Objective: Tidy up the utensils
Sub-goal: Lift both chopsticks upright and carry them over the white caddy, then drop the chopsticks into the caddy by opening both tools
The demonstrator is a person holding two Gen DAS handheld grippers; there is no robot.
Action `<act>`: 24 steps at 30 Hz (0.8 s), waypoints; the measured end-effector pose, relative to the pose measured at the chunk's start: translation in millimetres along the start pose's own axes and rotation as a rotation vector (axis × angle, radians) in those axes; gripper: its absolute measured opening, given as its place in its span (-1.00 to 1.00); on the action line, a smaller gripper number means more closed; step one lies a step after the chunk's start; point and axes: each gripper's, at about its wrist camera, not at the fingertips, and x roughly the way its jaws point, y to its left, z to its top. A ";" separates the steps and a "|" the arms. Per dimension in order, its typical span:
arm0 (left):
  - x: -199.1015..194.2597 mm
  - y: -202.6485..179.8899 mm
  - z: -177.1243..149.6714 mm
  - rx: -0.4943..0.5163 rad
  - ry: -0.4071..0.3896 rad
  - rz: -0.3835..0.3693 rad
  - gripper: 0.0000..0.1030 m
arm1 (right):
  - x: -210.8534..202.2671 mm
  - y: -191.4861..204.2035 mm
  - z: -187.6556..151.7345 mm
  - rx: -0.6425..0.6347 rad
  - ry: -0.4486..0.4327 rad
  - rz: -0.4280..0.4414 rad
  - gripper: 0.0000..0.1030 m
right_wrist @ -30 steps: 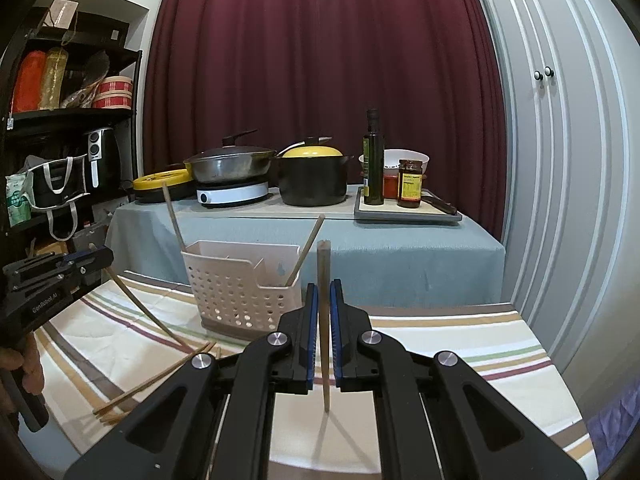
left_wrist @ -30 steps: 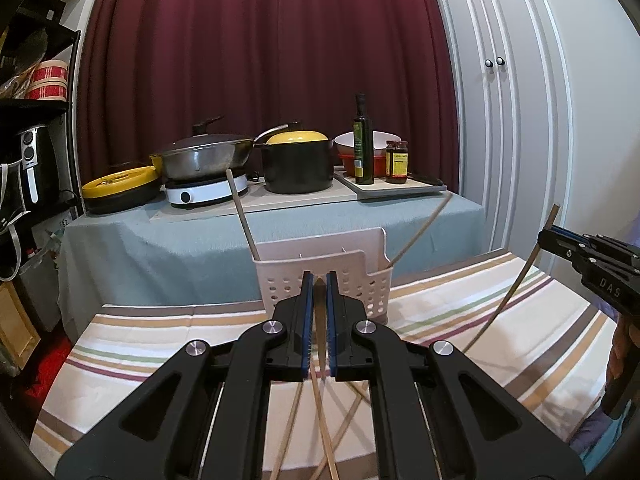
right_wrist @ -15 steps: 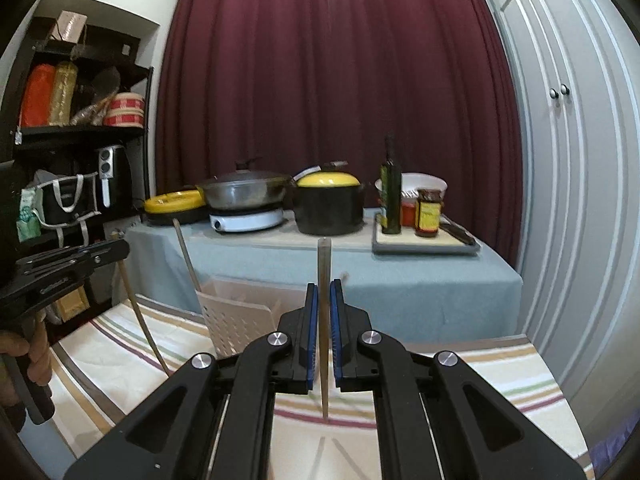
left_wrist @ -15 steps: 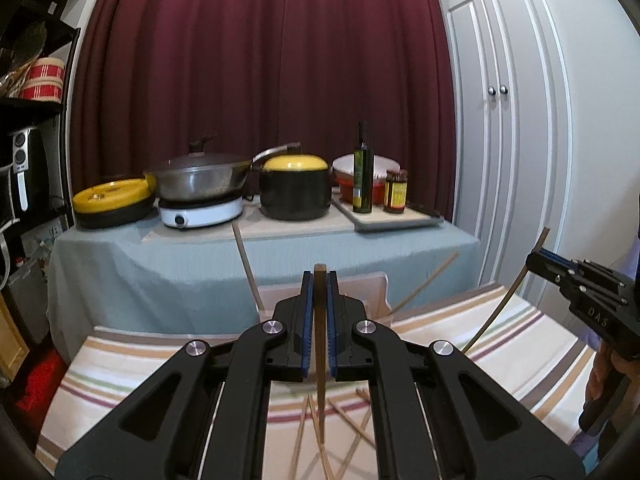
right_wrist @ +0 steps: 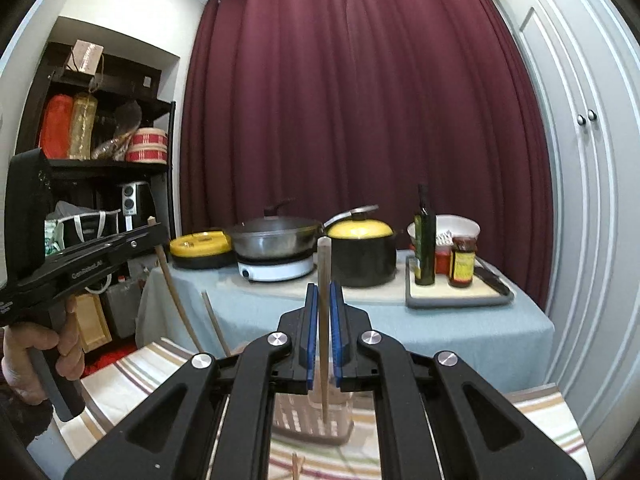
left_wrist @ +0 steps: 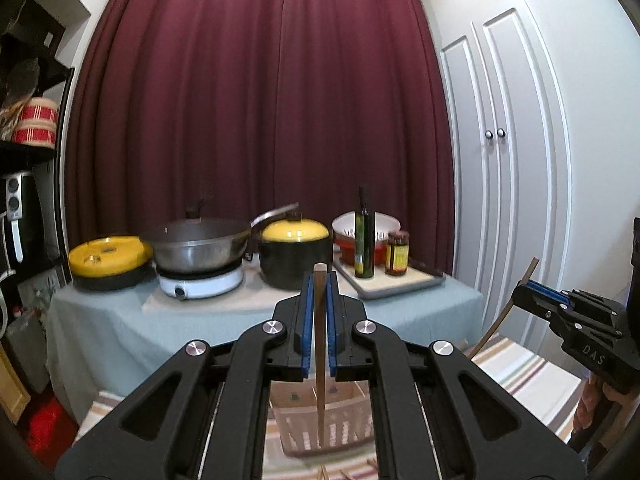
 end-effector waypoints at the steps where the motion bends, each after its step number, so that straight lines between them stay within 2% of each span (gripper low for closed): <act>1: 2.7 1.2 4.4 -0.001 -0.007 -0.001 -0.88 | 2.9 0.1 3.2 0.000 -0.007 0.003 -0.87; 6: 18.3 9.3 21.8 -0.008 -0.041 0.008 -0.88 | 18.4 -0.8 15.2 -0.001 -0.034 0.009 -0.87; 11: 37.1 14.5 24.8 0.006 -0.057 0.042 -0.88 | 36.0 -2.2 14.0 0.002 -0.021 0.006 -0.87; 15: 50.0 13.8 14.2 0.033 -0.055 0.071 -0.88 | 52.9 -3.4 5.7 0.002 0.005 -0.006 -0.87; 24: 86.8 22.3 -24.6 0.018 0.026 0.077 -0.88 | 89.0 0.7 -26.9 -0.022 0.102 -0.026 -0.87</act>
